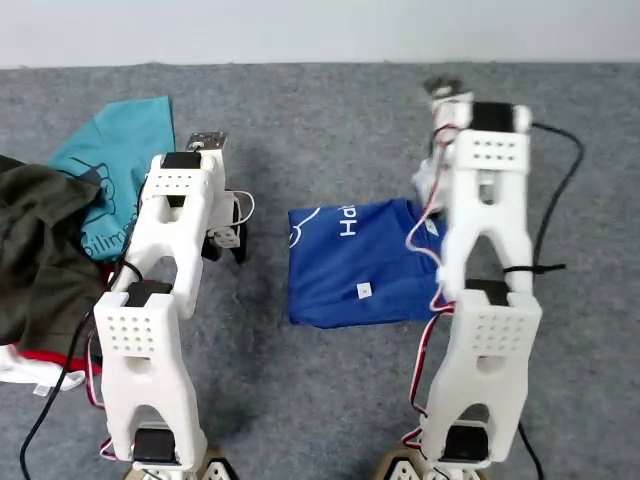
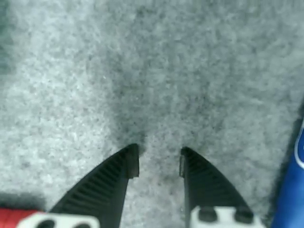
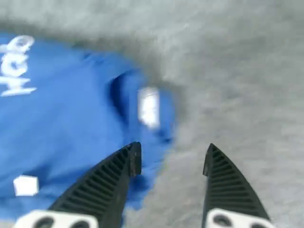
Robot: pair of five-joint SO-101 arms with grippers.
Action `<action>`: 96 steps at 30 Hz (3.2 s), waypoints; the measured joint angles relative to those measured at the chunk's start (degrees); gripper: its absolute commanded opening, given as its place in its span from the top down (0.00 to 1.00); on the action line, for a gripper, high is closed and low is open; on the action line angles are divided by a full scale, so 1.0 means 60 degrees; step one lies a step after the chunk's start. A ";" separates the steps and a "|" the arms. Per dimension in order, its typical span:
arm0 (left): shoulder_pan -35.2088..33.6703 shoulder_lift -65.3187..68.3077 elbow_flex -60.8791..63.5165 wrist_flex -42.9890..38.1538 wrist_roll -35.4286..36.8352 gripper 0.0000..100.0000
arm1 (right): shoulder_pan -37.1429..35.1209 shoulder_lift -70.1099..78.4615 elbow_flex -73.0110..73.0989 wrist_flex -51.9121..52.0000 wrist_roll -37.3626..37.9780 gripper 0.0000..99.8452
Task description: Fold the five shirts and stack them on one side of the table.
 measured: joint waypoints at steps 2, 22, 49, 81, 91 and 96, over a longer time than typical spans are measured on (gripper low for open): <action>0.0000 -0.0029 0.0059 -0.0015 0.0000 0.87 | -0.0308 -0.0147 0.1070 0.0000 -0.0220 0.77; 0.0000 -0.0059 0.0117 -0.0117 0.0000 0.87 | -0.0117 0.0908 0.1832 -0.1304 -0.1084 0.77; 0.0000 -0.0059 0.0117 -0.0117 0.0000 0.87 | -0.0073 0.2125 -0.0630 -0.2154 -0.0161 0.99; 0.0000 -0.0059 0.0117 -0.0117 0.0000 0.87 | 0.7150 0.4044 -0.2154 0.0000 -0.5275 0.99; 0.0000 -0.0059 0.0117 -0.0117 0.0000 0.87 | 0.8000 0.2960 -0.1582 0.0000 -0.5451 0.99; 0.0000 -0.0059 0.0117 -0.0117 0.0000 0.87 | 0.8190 0.2110 -0.1216 0.0000 -0.5451 0.98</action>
